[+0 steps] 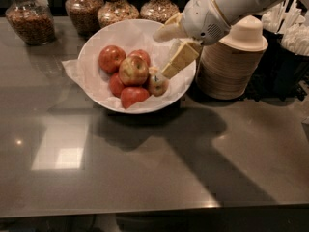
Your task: Pick apple from white bowl
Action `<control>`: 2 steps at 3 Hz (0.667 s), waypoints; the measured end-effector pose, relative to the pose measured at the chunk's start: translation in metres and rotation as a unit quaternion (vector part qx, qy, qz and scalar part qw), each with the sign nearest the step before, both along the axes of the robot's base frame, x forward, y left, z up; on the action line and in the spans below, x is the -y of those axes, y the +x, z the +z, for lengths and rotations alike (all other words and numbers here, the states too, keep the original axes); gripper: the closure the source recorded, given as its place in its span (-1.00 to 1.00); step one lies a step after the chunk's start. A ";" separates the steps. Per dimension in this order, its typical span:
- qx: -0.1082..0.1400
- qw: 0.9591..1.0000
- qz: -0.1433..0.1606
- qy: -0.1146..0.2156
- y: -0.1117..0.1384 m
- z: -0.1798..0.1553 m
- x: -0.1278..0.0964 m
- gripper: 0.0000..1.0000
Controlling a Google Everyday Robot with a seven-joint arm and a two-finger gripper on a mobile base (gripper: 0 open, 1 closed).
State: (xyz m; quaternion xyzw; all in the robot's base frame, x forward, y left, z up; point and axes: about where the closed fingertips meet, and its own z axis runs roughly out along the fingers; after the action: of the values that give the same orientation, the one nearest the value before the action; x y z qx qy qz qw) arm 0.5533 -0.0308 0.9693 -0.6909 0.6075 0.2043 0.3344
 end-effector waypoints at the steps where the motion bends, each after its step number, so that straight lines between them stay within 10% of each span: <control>1: -0.016 0.999 0.038 0.019 0.006 -0.009 -0.015 -0.70; 2: -0.028 0.997 0.073 0.025 0.011 -0.016 -0.033 -0.68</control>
Offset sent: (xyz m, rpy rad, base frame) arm 0.0155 0.0505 -0.0224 0.0607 0.0856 0.2297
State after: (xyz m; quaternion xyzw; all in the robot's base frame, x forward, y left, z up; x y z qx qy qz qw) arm 0.5640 0.0023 0.9535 -0.7191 0.5593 0.2624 0.3182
